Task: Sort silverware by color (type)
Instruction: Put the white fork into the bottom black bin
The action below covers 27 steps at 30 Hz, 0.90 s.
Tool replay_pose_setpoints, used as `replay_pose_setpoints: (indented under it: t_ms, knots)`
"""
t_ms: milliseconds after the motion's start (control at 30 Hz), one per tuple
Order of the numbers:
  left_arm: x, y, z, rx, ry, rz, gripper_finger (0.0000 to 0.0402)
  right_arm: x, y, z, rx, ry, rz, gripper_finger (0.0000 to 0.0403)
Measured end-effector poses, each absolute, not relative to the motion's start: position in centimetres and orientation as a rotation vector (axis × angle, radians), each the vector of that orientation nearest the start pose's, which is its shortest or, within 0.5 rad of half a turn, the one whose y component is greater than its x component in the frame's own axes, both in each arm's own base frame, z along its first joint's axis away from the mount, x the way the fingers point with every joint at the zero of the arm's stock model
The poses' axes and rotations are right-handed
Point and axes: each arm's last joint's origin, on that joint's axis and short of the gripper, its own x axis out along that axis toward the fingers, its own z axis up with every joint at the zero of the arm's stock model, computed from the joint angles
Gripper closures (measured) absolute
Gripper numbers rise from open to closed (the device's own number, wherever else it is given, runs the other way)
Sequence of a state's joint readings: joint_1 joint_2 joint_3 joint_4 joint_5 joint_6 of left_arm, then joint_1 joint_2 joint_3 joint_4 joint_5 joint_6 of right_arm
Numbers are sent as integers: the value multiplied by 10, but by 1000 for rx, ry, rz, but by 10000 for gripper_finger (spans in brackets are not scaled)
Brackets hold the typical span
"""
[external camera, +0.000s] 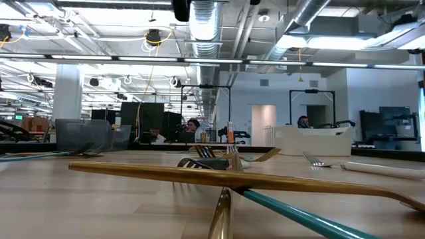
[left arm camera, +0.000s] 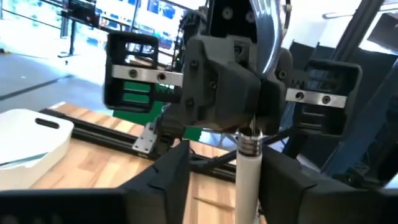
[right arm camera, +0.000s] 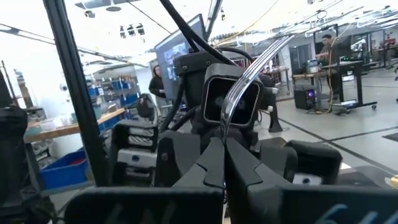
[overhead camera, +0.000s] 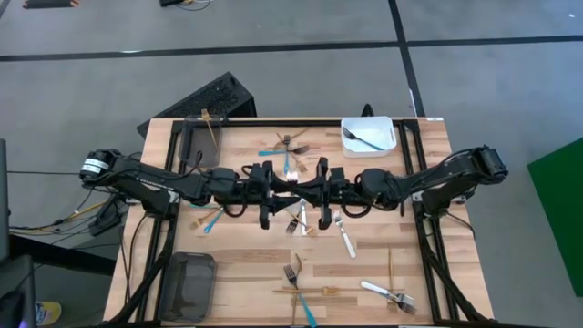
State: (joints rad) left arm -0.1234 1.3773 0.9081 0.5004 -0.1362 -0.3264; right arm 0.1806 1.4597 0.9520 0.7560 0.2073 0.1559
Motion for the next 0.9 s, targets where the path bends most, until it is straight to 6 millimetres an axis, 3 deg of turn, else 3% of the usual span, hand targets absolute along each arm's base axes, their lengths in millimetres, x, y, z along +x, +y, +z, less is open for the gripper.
replay_pose_setpoints:
  t_ms: [233,400,567,700,900]
  knots:
    - [307,-35,304,-433,34,10,383,335,48,332,275,-250,-23,375]
    - [289,-38,306,-491,143,78,389,334,32,335,428,-230,-54,337]
    - [242,-48,314,-530,305,214,392,330,25,339,482,-240,-65,313]
    - [192,-64,310,-693,463,333,391,332,24,333,555,-187,-98,309]
    - [132,-121,282,-930,635,334,391,333,23,320,582,-66,-140,309]
